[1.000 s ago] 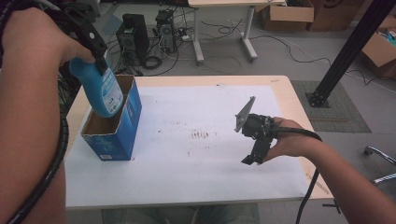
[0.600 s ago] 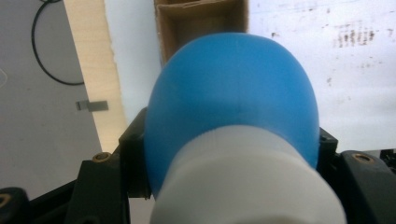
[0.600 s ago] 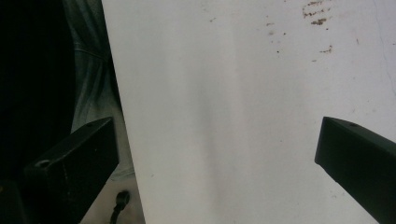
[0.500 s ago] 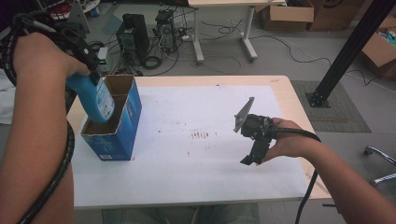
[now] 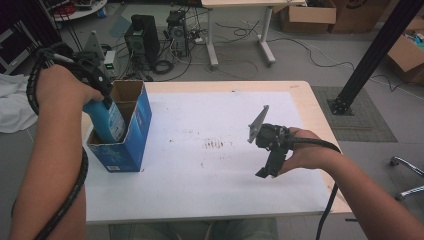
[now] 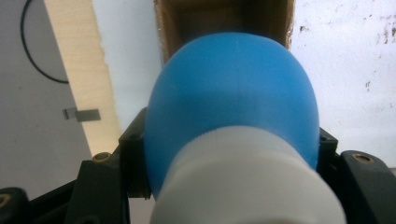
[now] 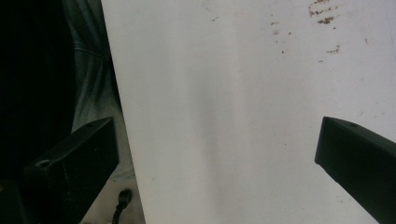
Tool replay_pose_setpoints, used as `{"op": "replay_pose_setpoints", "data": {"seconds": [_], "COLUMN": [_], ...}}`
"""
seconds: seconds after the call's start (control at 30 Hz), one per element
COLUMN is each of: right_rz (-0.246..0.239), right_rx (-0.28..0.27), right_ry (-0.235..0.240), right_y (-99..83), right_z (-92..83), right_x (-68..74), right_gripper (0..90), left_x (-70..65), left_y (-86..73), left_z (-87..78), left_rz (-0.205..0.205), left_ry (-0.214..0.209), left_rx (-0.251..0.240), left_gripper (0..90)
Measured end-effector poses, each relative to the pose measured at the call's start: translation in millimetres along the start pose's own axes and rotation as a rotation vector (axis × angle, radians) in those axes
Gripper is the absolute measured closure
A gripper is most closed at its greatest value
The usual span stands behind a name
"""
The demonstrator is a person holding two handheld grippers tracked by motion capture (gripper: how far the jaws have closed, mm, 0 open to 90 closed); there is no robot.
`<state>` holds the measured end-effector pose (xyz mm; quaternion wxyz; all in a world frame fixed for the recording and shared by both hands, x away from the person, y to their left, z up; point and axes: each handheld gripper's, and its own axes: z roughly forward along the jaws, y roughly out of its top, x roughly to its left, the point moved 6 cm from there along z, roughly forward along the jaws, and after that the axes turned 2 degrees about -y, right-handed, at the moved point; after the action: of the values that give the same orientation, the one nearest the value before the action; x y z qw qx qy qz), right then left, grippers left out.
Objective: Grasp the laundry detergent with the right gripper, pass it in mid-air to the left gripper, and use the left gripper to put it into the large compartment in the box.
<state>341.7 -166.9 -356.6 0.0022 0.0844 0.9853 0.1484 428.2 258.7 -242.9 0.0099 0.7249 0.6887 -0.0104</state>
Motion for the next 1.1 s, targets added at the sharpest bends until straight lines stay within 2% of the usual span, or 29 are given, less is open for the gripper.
{"op": "replay_pose_setpoints", "data": {"seconds": [0.13,0.27,0.3,0.33,0.37,0.43,0.97,1.1], "right_rz": [0.002,-0.001,0.0,0.001,0.001,0.002,0.01,0.012], "right_rx": [-0.002,-0.004,-0.004,-0.002,-0.002,0.0,-0.003,-0.002], "right_ry": [0.002,0.004,0.004,0.005,0.005,0.003,0.014,0.016], "right_y": [1.6,3.2,3.3,3.3,3.4,3.4,3.3,2.9], "right_z": [0.9,1.6,2.0,2.3,2.5,2.6,7.8,8.5], "right_x": [-0.4,0.1,0.2,0.2,0.0,-0.3,-0.6,-0.8], "right_gripper": [0.0,0.0,0.0,0.0,0.0,0.0,0.0,0.0], "left_x": [-0.6,-2.9,-2.9,-3.8,-3.8,-2.3,-2.3,-1.5], "left_y": [1.1,3.4,3.4,4.1,4.1,5.0,8.4,8.3], "left_z": [9.9,32.3,32.3,41.0,41.0,51.7,89.3,97.9], "left_rz": [0.005,0.014,0.014,0.012,0.012,0.012,0.023,0.024], "left_ry": [-0.001,0.019,0.019,0.009,0.009,-0.018,0.012,-0.011], "left_rx": [0.004,0.018,0.018,0.024,0.024,0.029,0.045,0.048], "left_gripper": [38.1,38.1,38.1,38.1,38.1,38.1,38.2,38.1]}}
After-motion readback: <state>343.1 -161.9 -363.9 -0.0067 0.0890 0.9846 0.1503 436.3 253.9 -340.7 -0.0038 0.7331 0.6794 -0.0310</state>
